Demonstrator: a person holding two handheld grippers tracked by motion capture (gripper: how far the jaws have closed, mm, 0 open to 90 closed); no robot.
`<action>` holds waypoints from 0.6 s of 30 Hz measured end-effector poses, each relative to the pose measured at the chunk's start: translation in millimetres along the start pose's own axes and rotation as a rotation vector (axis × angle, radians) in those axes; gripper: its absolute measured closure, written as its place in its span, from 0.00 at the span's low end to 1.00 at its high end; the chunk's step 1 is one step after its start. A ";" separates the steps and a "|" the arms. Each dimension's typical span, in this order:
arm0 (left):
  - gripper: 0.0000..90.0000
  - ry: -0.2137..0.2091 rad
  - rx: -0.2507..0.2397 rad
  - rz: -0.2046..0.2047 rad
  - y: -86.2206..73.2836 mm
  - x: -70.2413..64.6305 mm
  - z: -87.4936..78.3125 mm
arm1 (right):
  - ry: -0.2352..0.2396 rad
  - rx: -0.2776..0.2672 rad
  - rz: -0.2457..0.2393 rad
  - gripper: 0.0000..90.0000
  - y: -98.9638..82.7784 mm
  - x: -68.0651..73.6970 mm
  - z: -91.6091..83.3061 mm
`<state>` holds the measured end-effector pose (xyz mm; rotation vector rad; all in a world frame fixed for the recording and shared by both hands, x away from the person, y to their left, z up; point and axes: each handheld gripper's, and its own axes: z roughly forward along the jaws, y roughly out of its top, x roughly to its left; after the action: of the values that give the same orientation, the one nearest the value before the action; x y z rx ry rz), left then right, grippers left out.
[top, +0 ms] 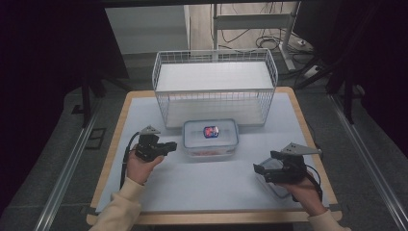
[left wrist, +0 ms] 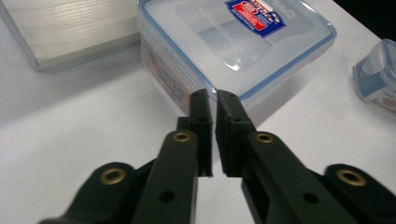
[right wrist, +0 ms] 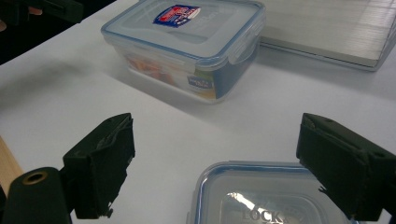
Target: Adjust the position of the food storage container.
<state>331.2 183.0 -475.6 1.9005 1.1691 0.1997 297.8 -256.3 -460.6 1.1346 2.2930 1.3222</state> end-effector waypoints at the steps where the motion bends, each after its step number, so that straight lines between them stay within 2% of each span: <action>1: 0.83 0.000 0.000 -0.006 -0.7 -0.4 -1.2 | -0.001 0.001 -0.002 0.13 0.1 -0.3 0.3; 2: 0.83 0.003 0.001 -0.009 -1.4 -0.5 -2.3 | -0.001 0.001 -0.002 0.13 0.1 -0.3 0.3; 4: 0.71 0.004 -0.006 -0.015 -2.3 -0.4 -4.0 | 0.001 0.002 0.003 0.13 0.0 -1.2 1.0; 5: 0.58 -0.003 -0.005 -0.022 -1.9 0.1 -4.4 | 0.002 0.009 0.007 0.14 0.8 -2.9 1.8; 6: 0.58 -0.002 -0.009 -0.033 -1.6 0.1 -4.6 | 0.002 0.009 0.007 0.14 0.8 -2.9 1.8; 9: 0.39 0.017 -0.018 -0.055 0.0 -0.1 -6.2 | 0.006 0.027 0.011 0.14 3.1 -4.1 3.6; 14: 0.29 0.019 -0.018 -0.075 1.7 -0.2 -8.5 | 0.013 0.038 0.019 0.13 7.2 -3.9 5.8; 18: 0.26 -0.004 -0.017 -0.101 3.3 1.4 -10.2 | 0.024 0.051 0.036 0.12 12.4 -5.6 7.6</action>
<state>328.7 189.5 -467.5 1.8217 1.2531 0.1498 311.9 -252.3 -455.4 1.1880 2.3470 1.3041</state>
